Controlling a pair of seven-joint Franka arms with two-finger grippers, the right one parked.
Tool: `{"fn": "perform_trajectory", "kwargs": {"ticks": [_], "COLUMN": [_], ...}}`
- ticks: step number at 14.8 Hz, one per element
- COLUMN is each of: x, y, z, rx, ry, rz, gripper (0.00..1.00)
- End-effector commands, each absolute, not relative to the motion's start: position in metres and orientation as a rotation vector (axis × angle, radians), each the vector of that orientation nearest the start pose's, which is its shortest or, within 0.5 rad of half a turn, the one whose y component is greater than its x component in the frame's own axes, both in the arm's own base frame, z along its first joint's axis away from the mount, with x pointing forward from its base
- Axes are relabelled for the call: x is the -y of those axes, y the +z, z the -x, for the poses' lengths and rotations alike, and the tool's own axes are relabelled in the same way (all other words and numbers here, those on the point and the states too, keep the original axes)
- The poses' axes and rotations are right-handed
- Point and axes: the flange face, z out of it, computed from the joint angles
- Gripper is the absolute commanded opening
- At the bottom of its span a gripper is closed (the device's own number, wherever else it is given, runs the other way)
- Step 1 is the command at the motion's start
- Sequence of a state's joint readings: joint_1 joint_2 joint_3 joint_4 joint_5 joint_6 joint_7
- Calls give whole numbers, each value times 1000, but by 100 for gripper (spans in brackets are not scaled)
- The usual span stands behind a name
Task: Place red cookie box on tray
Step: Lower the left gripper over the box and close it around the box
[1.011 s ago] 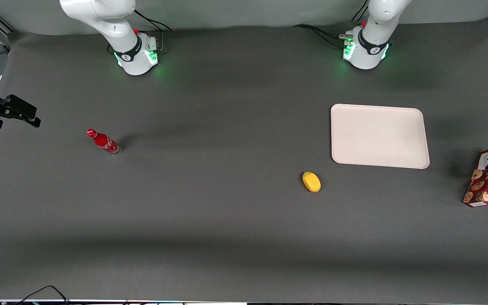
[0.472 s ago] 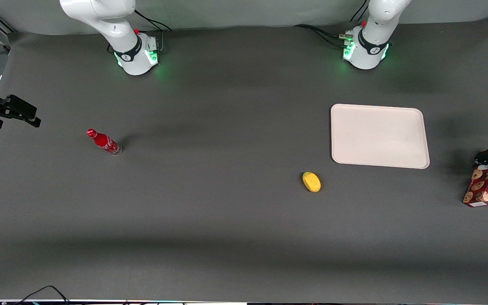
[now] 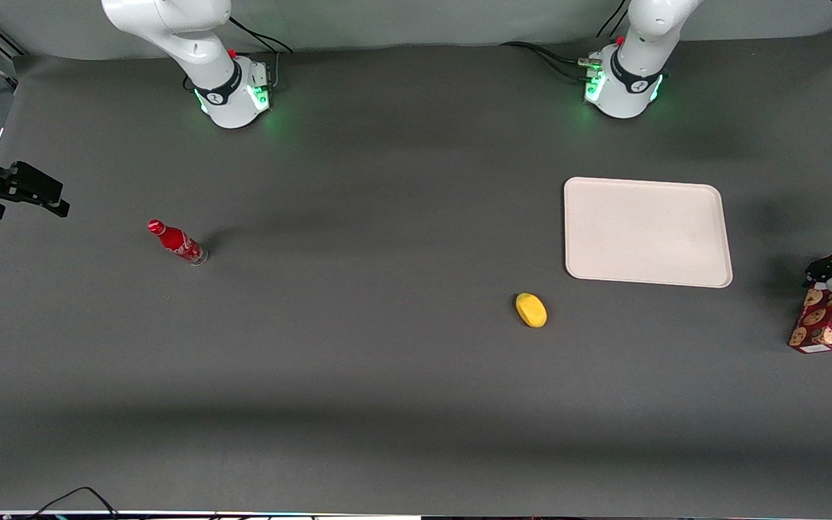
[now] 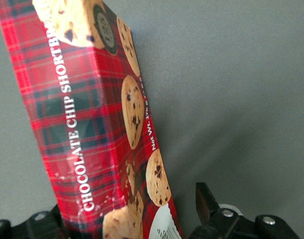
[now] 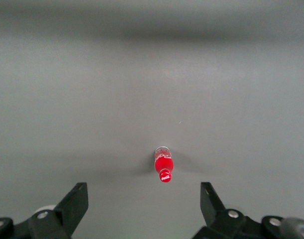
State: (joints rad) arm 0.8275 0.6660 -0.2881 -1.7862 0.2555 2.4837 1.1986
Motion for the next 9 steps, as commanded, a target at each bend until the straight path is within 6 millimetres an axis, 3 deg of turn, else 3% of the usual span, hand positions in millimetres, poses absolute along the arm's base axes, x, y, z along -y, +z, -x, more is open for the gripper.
{"fn": "perform_trajectory", "kwargs": {"ticks": [1,2,3,4,6,9], "x": [-351,-353,-353,-354,-355,-348], "y": [195,196,197,196,200,236], "z": [-557,-557,-557,-556,-557,-559], "rx": [-1192,-1189,-1187,-1172,-1139,-995], "ry": [-77,-79,-80,-88,-88,-24], "rz": [2848,2848,2848,2861,2871,2932], "gripper": [65,46,15,0,0,0]}}
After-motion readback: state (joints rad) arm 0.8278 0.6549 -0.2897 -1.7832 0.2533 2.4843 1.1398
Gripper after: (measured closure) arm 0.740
